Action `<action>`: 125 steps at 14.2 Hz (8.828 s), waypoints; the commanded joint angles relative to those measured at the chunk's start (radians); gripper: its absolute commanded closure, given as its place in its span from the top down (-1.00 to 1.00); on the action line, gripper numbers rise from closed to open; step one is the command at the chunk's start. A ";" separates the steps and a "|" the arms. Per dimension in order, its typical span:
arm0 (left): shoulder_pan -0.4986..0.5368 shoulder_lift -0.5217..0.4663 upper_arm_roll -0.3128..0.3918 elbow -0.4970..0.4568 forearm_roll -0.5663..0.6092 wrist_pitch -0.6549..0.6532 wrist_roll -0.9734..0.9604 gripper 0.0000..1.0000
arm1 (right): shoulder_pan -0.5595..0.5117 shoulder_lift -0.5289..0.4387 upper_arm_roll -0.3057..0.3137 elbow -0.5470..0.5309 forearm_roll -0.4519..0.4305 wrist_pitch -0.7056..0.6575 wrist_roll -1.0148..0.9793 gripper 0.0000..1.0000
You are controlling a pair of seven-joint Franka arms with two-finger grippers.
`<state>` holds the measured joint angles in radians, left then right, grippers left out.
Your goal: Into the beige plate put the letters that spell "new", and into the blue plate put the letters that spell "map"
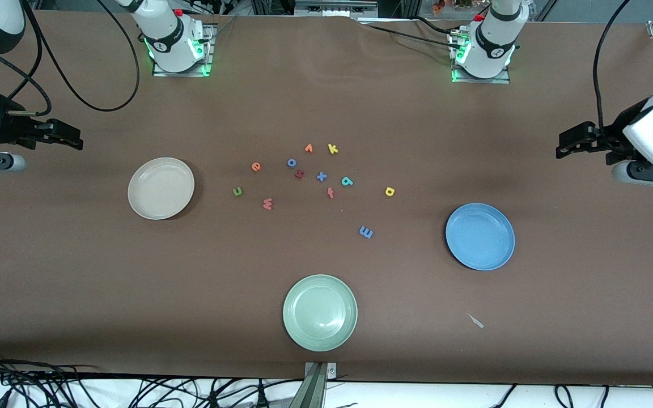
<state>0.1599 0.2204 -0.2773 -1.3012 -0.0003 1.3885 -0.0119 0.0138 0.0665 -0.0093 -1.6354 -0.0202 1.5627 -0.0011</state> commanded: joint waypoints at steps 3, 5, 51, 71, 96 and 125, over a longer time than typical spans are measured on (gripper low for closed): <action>0.000 -0.027 -0.046 0.013 0.037 -0.069 0.017 1.00 | -0.006 -0.007 0.003 -0.004 0.000 -0.010 0.009 1.00; -0.003 -0.030 -0.062 0.014 0.037 -0.071 0.015 1.00 | -0.006 -0.005 0.003 -0.001 0.000 -0.009 0.009 1.00; -0.273 -0.239 0.260 -0.267 -0.018 0.116 0.017 1.00 | -0.006 -0.005 0.003 -0.001 0.000 -0.007 0.004 1.00; -0.272 -0.239 0.260 -0.267 -0.018 0.115 0.017 1.00 | -0.006 -0.005 0.003 -0.001 0.000 -0.007 0.004 1.00; -0.295 -0.112 0.245 -0.265 -0.027 0.119 -0.005 1.00 | 0.101 0.096 0.012 0.012 0.060 0.028 -0.005 1.00; -0.697 0.692 0.239 -0.061 -0.113 0.885 -1.444 0.07 | 0.422 0.337 0.022 -0.532 -0.006 1.016 0.007 1.00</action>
<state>-0.5269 0.8888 -0.0503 -1.3995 -0.0831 2.2720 -1.4523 0.4273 0.4106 0.0133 -2.1360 -0.0143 2.5495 -0.0013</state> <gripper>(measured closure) 0.361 0.000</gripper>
